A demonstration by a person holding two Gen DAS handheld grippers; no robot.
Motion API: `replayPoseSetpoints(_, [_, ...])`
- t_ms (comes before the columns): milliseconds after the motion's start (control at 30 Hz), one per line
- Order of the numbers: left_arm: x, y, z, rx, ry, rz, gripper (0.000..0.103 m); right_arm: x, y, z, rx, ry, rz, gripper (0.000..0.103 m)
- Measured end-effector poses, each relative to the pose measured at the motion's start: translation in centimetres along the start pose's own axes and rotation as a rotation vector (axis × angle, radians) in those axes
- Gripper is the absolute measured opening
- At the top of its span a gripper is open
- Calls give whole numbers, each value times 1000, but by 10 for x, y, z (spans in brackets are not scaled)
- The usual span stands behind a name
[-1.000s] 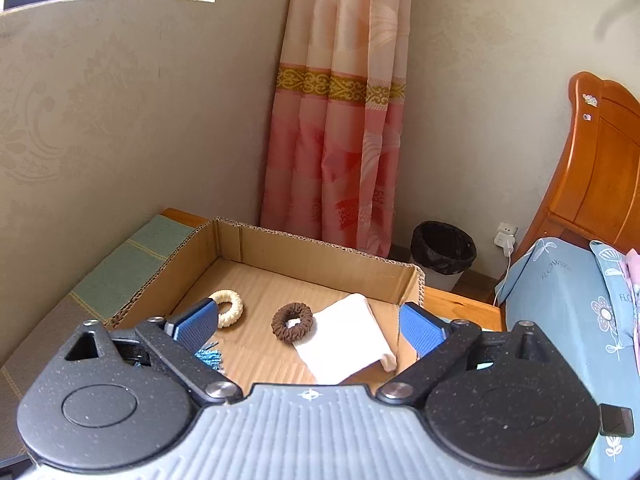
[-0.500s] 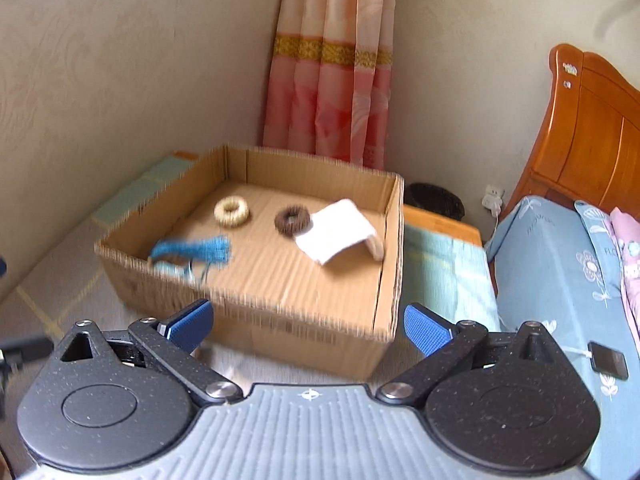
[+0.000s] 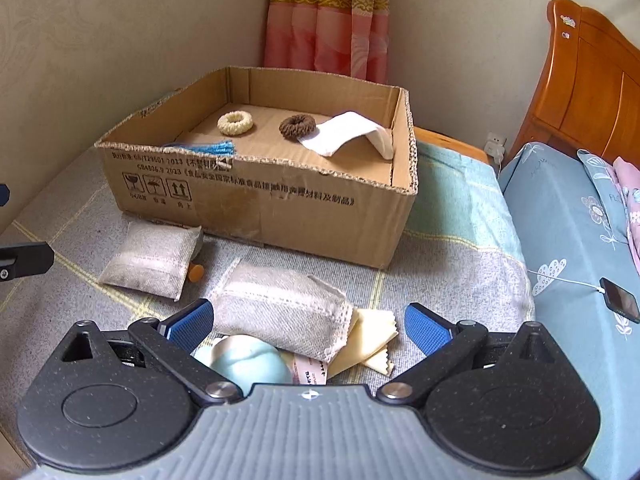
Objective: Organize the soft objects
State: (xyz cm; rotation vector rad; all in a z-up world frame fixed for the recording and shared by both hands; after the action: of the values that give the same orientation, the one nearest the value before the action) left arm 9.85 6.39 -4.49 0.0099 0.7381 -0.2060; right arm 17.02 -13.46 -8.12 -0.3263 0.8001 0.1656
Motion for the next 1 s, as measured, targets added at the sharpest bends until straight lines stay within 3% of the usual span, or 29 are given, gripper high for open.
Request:
replayPoseSetpoints(300, [4,-1,-1,6,18,4,102,8,15,3,-30,39,28,103])
replayPoseSetpoints(733, [13,-11,-2,34,41,-12,102,-12,-4,-39,-26,62,-18,103])
replayPoseSetpoints(1000, [18,-17,-4,48,58,-18,102,-29,-7,-51,-38,-44,-23,102])
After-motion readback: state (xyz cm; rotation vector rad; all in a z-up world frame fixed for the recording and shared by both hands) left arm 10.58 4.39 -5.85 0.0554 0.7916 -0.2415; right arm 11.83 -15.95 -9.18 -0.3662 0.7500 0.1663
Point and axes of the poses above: each gripper's, at about its wrist camera, not at the fingertips, and x roughly the way its jaws point, y to its left, z to its top, the point moved 5 cm from there along x, roughly the way its jaws point, and after that the axes turned 9 degrees about -z, right-handed, at the moved point
